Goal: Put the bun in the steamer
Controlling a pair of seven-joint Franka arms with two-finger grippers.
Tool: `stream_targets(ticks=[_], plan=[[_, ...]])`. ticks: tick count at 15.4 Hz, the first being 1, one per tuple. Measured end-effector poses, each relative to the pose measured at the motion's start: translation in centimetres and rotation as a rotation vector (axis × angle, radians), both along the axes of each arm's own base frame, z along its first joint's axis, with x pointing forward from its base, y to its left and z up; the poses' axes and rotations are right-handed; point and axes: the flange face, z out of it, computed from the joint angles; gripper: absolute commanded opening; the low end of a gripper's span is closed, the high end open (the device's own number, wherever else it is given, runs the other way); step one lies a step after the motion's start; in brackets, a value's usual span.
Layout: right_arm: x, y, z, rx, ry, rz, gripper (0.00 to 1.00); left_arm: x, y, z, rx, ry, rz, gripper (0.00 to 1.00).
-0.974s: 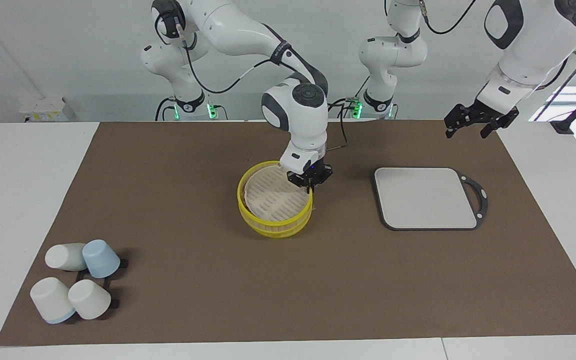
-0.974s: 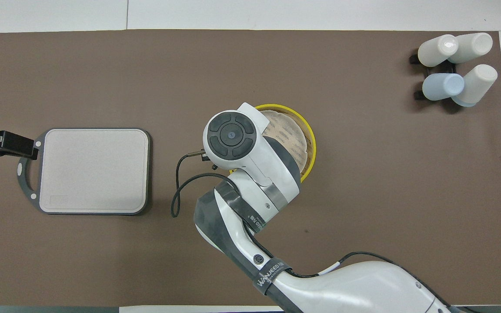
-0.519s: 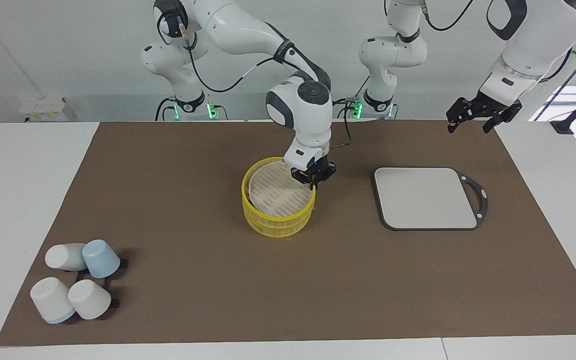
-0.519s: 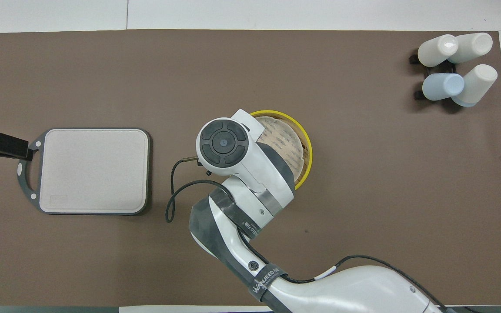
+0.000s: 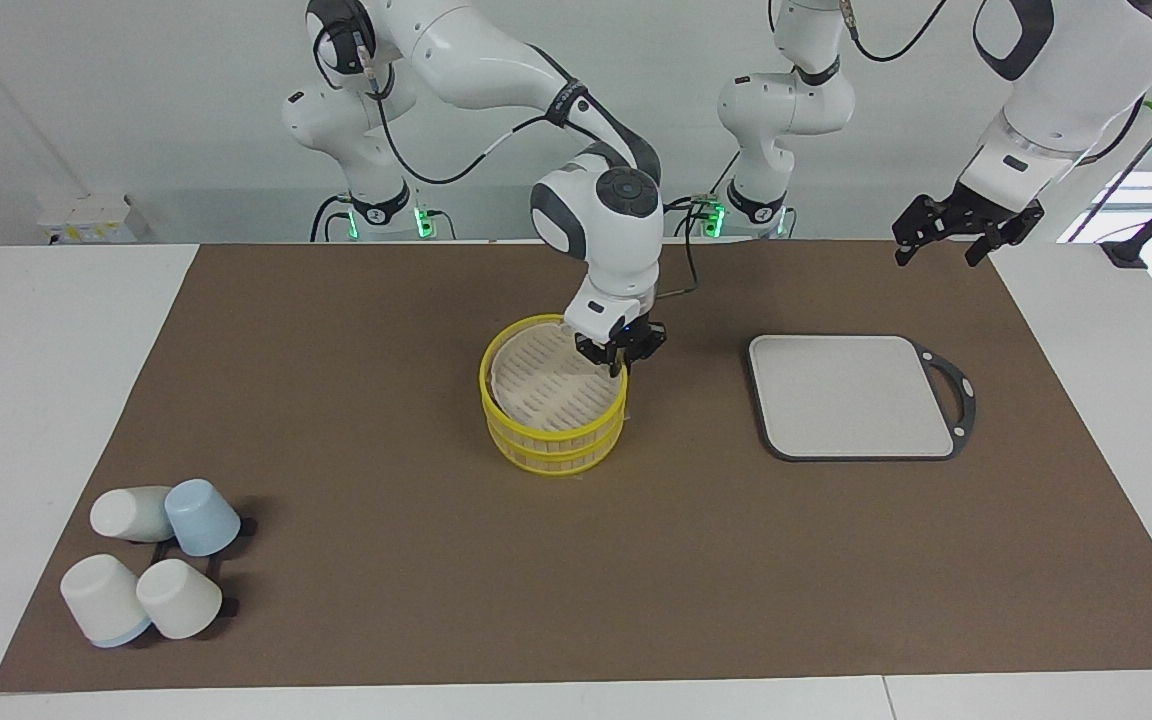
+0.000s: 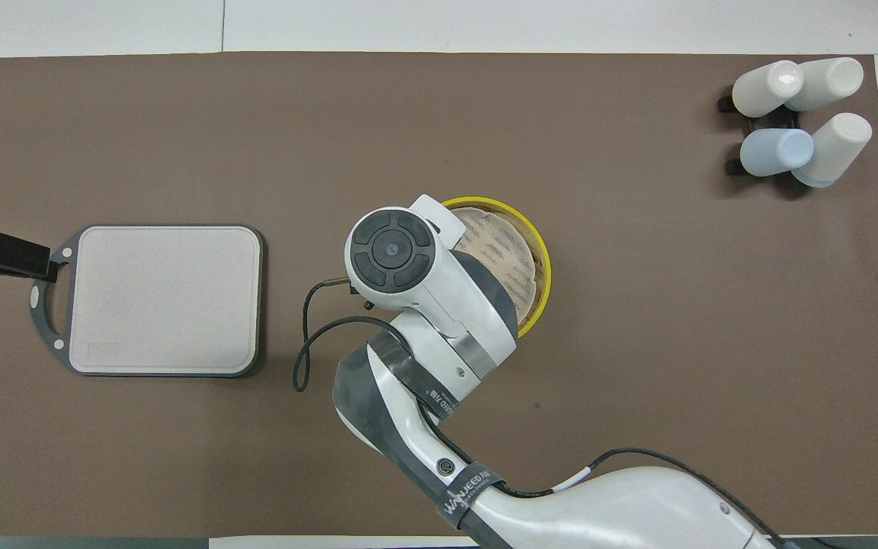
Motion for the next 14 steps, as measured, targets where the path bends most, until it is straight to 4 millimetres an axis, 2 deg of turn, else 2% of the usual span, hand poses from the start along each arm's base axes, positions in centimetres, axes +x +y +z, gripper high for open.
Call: stream_targets(ticks=[3, 5, 6, 7, 9, 11, 13, 14], plan=[[0.5, -0.2, 0.8, 0.011, -0.016, -0.009, 1.00, 0.0, 0.0, 0.0, 0.000, 0.000, 0.000, 1.00], [2.8, -2.2, 3.4, 0.027, -0.059, -0.053, 1.00, 0.0, 0.0, 0.0, 0.000, 0.000, -0.001, 1.00], [4.6, -4.7, 5.4, 0.035, -0.080, -0.096, 1.00, 0.0, 0.0, 0.0, 0.000, 0.000, -0.001, 1.00], [6.4, -8.3, 7.8, 0.033, -0.087, -0.144, 1.00, 0.0, 0.0, 0.0, 0.000, 0.000, -0.001, 1.00], [8.4, -16.8, 12.2, 0.002, -0.053, -0.202, 1.00, 0.0, 0.0, 0.0, 0.000, 0.000, -0.001, 1.00], [7.8, -24.8, 16.1, -0.038, 0.027, -0.227, 1.00, 0.0, 0.0, 0.0, 0.000, 0.000, -0.001, 1.00], [6.0, -30.6, 19.0, -0.061, 0.108, -0.192, 1.00, 0.0, 0.0, 0.0, 0.000, 0.000, -0.001, 1.00], [5.1, -32.8, 20.0, -0.065, 0.139, -0.167, 1.00, 0.0, -0.1, 0.0, -0.002, -0.001, -0.001, 1.00]])
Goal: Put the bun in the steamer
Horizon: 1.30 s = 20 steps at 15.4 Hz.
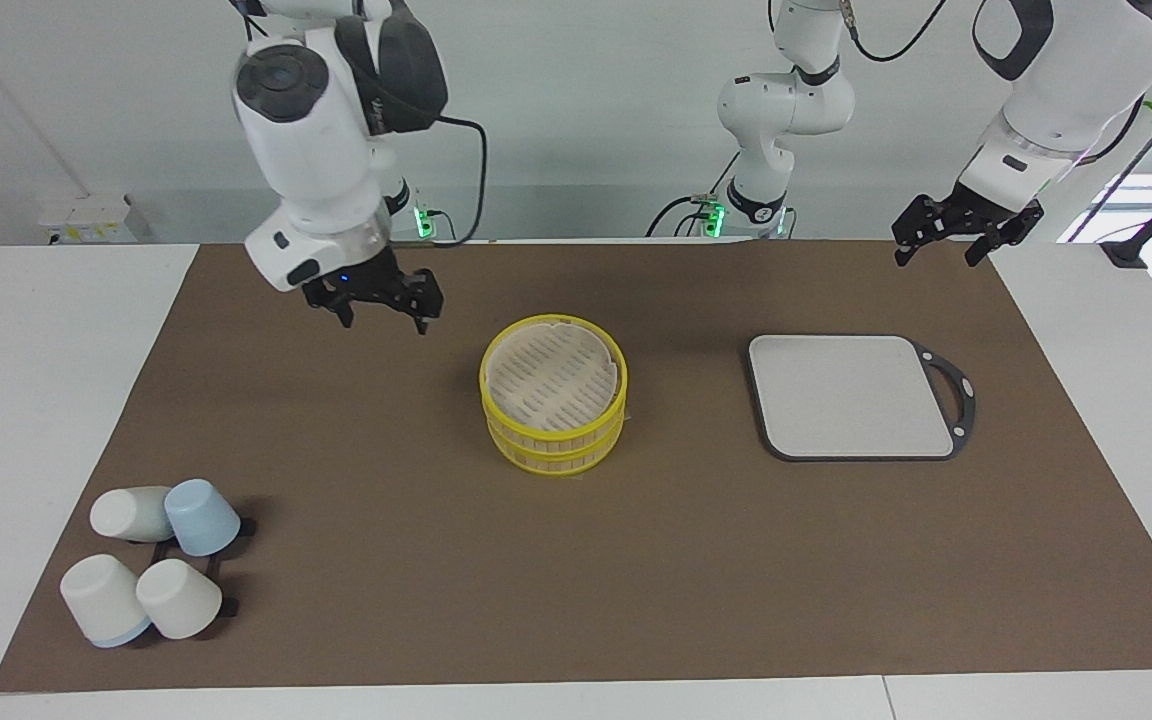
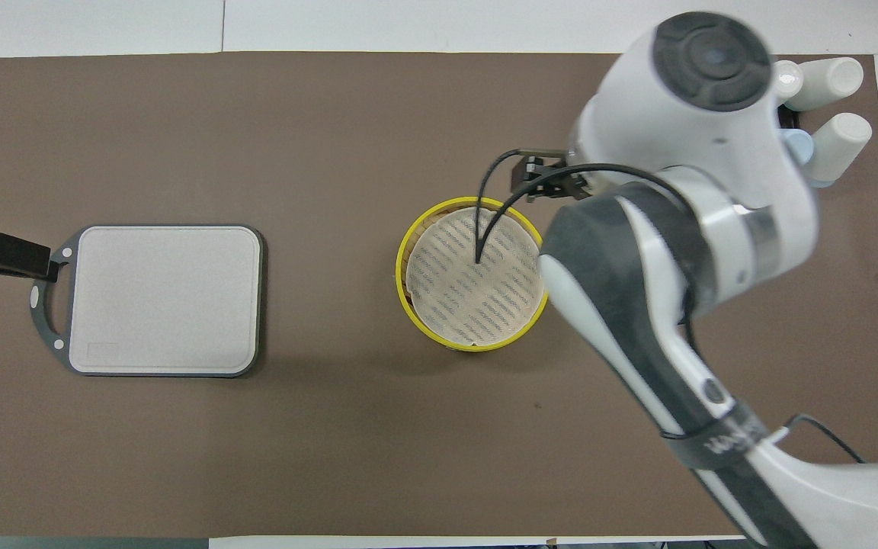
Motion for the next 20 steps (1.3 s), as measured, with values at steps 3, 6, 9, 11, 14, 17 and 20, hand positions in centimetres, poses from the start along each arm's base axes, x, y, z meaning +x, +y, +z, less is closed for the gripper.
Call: stream_targets(ticks=[3, 6, 9, 11, 14, 17, 20], plan=[[-2.0, -4.1, 0.9, 0.009, 0.013, 0.005, 1.00, 0.0, 0.0, 0.0, -0.004, -0.004, 0.000, 1.00], [-2.8, -5.1, 0.6, 0.019, -0.021, 0.028, 1.00, 0.1, 0.0, 0.1, -0.004, -0.007, 0.000, 1.00], [-2.0, -5.4, 0.2, 0.029, -0.091, 0.074, 1.00, 0.1, 0.0, 0.1, -0.004, -0.008, 0.000, 1.00], [-2.0, -6.2, 0.1, 0.029, -0.093, 0.075, 1.00, 0.1, -0.1, 0.2, -0.005, -0.009, 0.000, 1.00], [-2.2, -6.6, 0.3, 0.025, -0.094, 0.075, 1.00, 0.1, -0.1, 0.2, -0.005, -0.011, 0.000, 1.00], [-2.2, -7.7, 0.3, -0.007, -0.095, 0.071, 1.00, 0.1, -0.1, 0.2, -0.005, -0.011, 0.000, 1.00], [-2.1, -9.8, 0.2, -0.006, -0.093, 0.073, 1.00, 0.1, -0.1, 0.3, -0.005, -0.012, 0.000, 1.00]])
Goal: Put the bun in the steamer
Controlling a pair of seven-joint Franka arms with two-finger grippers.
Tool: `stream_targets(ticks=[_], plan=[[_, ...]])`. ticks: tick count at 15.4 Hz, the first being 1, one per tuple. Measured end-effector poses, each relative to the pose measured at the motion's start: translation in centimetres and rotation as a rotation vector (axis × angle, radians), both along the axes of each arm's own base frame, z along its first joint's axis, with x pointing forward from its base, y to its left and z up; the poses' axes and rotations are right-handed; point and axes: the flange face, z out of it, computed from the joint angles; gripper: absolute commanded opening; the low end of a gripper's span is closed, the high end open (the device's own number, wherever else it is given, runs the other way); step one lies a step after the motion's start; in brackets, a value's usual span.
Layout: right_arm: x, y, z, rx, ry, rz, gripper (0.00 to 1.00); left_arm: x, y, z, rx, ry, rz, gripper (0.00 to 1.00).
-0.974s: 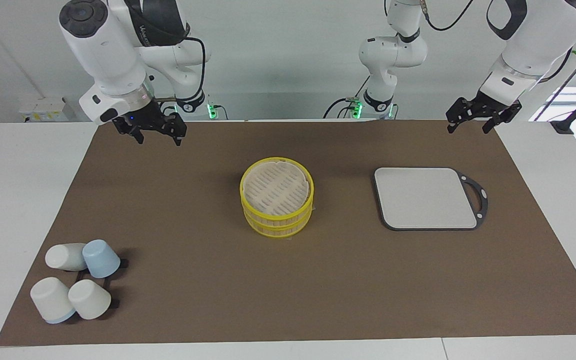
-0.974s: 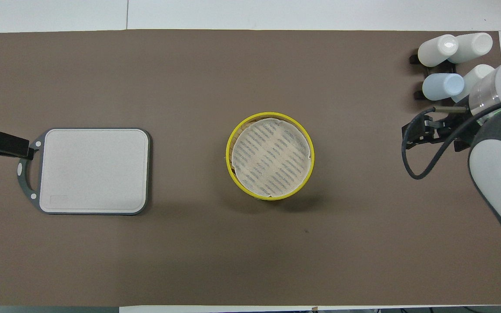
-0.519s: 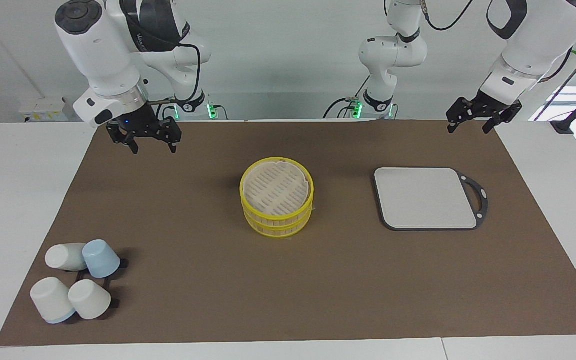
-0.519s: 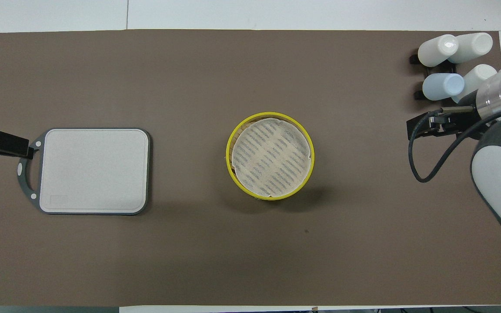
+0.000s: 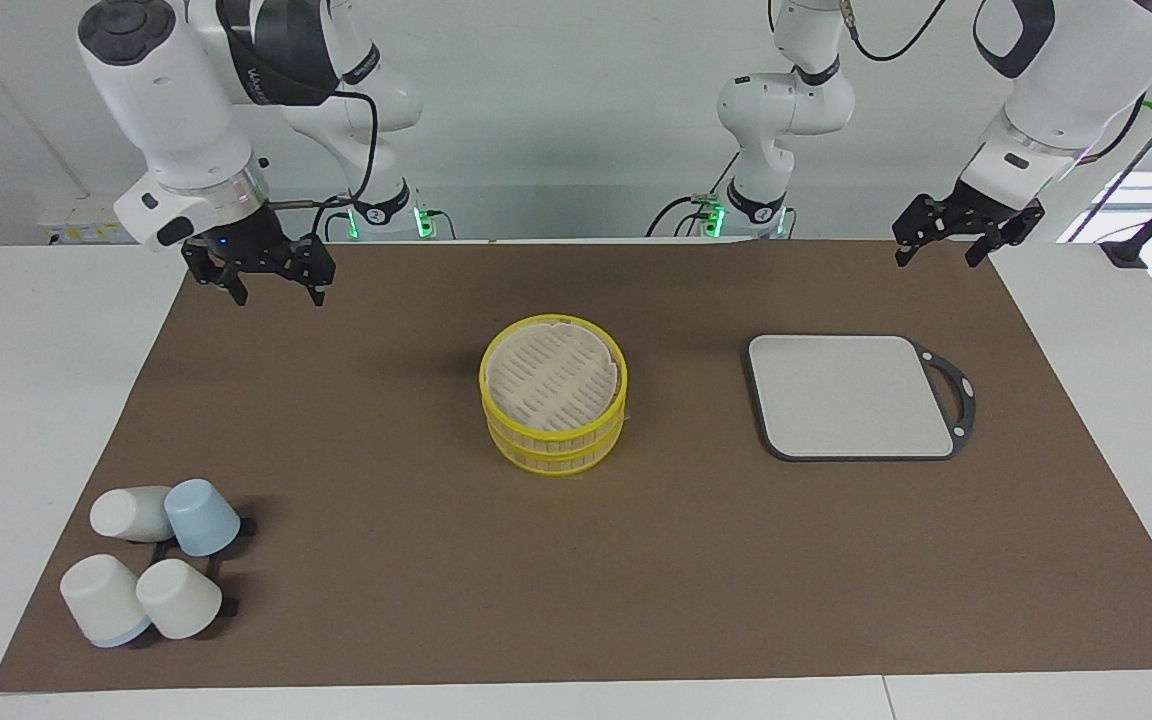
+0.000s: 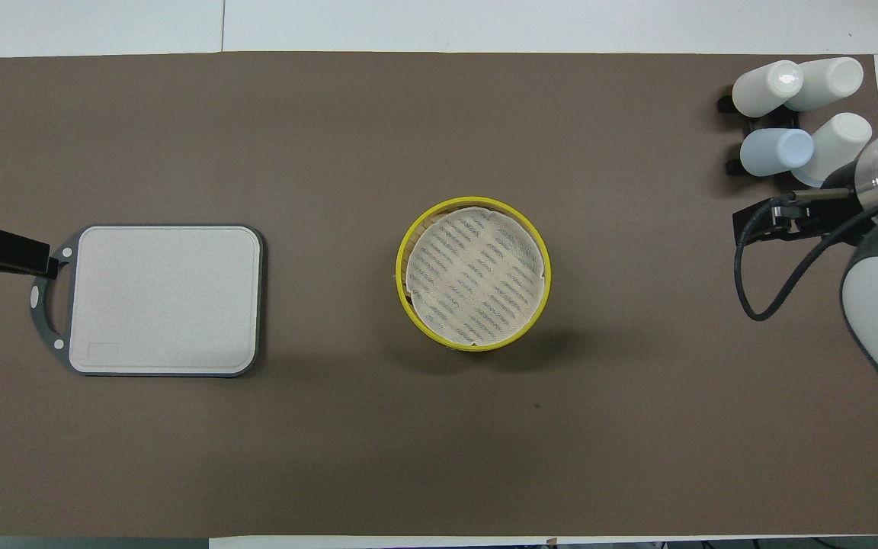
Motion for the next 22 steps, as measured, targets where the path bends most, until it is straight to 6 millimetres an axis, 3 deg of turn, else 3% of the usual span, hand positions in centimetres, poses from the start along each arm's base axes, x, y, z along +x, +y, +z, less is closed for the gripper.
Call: stream_targets(ticks=[22], plan=[[0.0, 0.9, 0.5, 0.001, -0.010, 0.021, 1.00, 0.1, 0.0, 0.0, 0.000, -0.005, 0.000, 1.00]])
